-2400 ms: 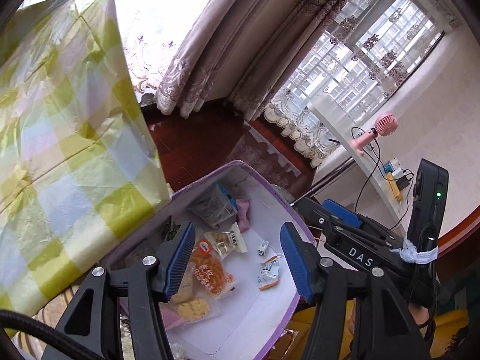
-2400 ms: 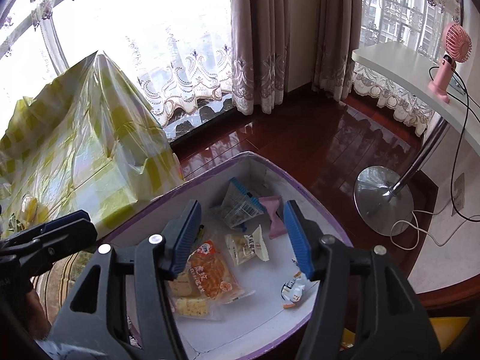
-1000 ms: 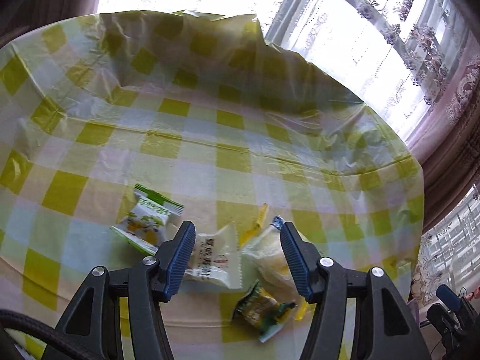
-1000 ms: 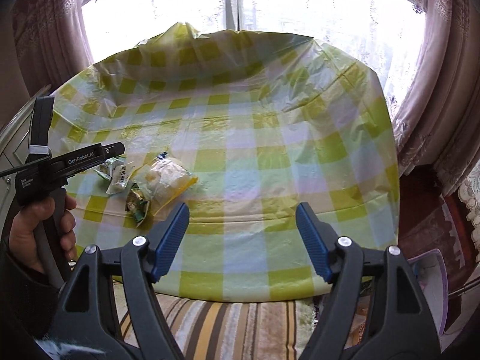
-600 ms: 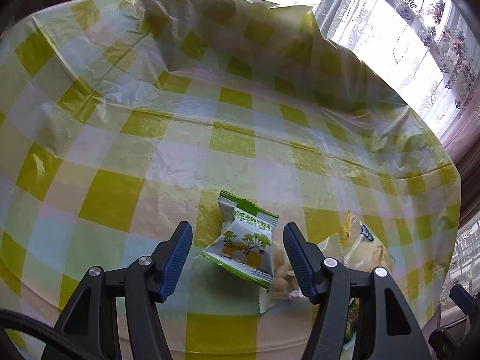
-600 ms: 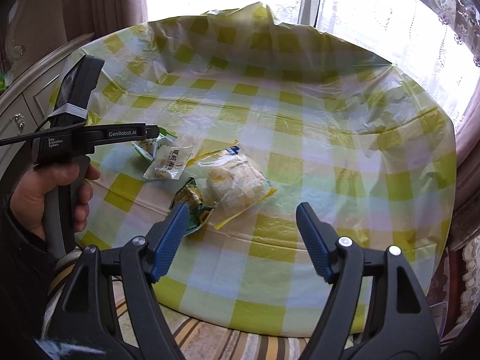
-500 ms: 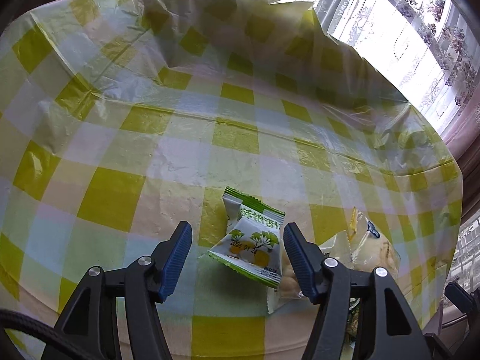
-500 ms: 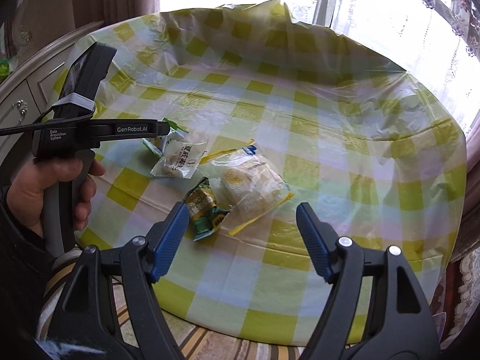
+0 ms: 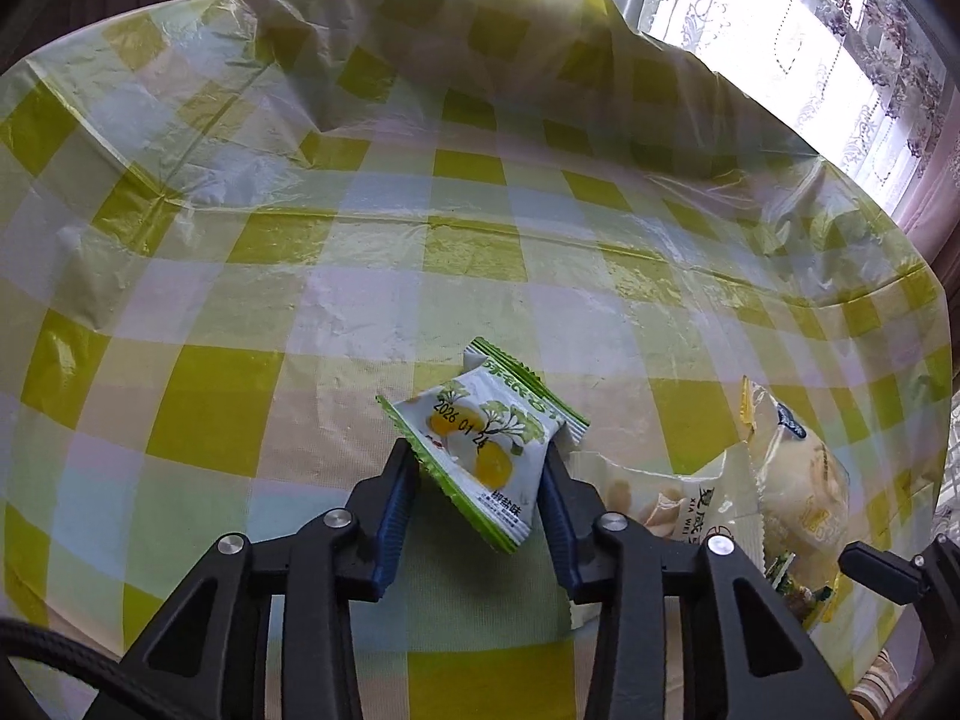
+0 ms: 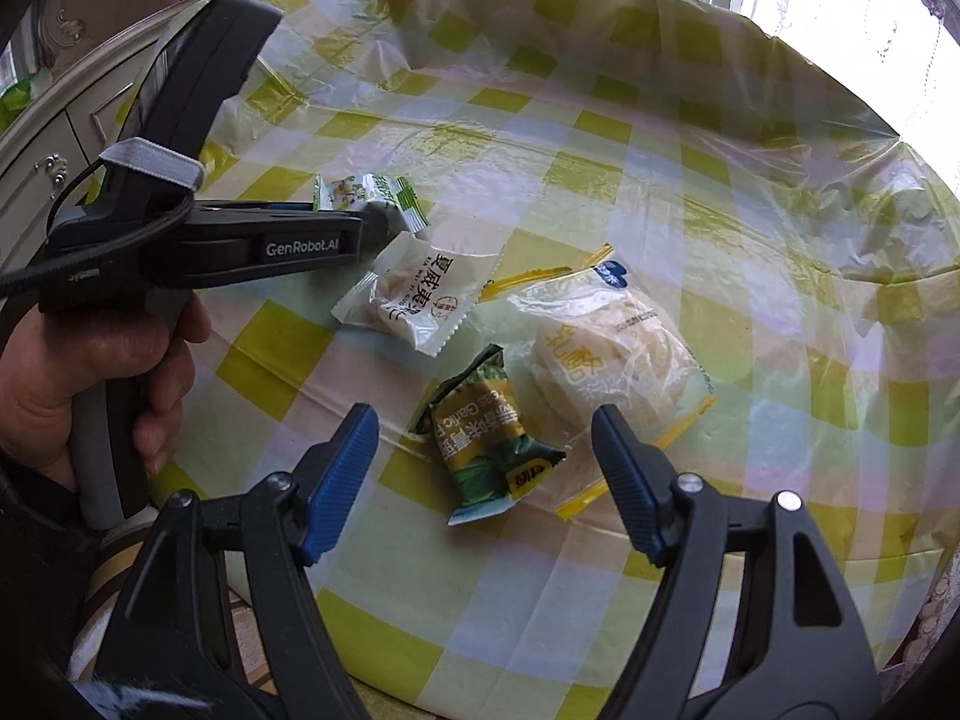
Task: Organize snacks
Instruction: 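Grasp the green garlic-flavour snack pack with the right gripper while the left lifts its pack, then carry both green packs over the white box and open both grippers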
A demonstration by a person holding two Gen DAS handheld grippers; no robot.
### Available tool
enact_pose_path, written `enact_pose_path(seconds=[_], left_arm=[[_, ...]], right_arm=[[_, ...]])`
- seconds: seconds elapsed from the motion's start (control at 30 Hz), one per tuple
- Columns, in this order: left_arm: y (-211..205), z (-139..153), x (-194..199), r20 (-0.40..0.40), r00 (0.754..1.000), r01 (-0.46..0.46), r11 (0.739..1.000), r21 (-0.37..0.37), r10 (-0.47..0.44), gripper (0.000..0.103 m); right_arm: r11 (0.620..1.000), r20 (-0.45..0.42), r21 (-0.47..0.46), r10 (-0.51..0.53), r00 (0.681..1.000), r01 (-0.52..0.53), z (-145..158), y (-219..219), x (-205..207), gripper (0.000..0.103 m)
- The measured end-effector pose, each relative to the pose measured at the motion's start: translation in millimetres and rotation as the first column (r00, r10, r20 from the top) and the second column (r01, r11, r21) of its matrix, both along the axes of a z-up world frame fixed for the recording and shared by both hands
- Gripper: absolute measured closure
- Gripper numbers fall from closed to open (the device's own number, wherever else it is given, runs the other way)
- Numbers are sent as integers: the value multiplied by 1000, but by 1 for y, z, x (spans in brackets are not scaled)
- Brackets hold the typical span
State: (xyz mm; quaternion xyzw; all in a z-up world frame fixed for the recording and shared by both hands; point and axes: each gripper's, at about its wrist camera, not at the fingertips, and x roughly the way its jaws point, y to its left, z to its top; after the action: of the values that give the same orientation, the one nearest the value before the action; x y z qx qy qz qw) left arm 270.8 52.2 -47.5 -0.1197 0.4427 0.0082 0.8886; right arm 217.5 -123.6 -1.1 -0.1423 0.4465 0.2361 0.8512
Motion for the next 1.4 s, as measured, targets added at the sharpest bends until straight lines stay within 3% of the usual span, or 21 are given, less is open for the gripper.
enact_pose_path(seconds=[0.1,0.17,0.23,0.37,0.5,0.67,0.8,0.9,0.97,1.03,1.1,1.33,1.4], left_arm=[[5,0,-3,4,1000,-3,1000,-26,3,64],[7,0,-5,7,1000,-6,1000,-30,6,63],[6,1,-6,6,1000,-6,1000,-27,6,61],[10,2,-7,12,1000,-25,1000,-19,25,38],[17,5,-8,24,999,-34,999,-20,35,37],[13,12,-9,64,998,-5,998,70,0,36],[3,20,-7,111,990,69,985,159,-87,24],[-9,24,1,119,977,144,956,254,-179,24],[-11,20,7,101,970,186,944,271,-220,24],[-9,11,14,67,971,203,945,257,-227,28],[-5,3,16,32,972,222,950,220,-234,50],[1,0,8,20,980,192,961,198,-200,51],[6,0,5,22,985,165,969,184,-172,51]], right_arm=[[1000,-5,-13,9,1000,-9,-3,5,2,33],[1000,-14,-28,8,1000,-8,-6,7,2,41],[999,-8,-34,5,1000,-6,-6,8,1,41],[999,1,-45,10,1000,-10,-6,10,-2,44],[999,9,-50,16,1000,-15,-4,12,-9,44],[1000,39,-13,4,999,-4,6,9,-15,43],[999,-5,53,-1,1000,1,7,4,-13,41],[999,-33,48,21,999,-19,1,10,-12,41],[998,-45,59,27,999,-24,-1,11,-10,41],[997,-57,66,28,998,-24,-3,12,-9,41],[998,-72,61,33,997,-28,-6,15,-7,41],[999,-118,40,13,993,-8,-16,16,1,58],[999,-129,43,14,992,-9,-19,16,2,58]])
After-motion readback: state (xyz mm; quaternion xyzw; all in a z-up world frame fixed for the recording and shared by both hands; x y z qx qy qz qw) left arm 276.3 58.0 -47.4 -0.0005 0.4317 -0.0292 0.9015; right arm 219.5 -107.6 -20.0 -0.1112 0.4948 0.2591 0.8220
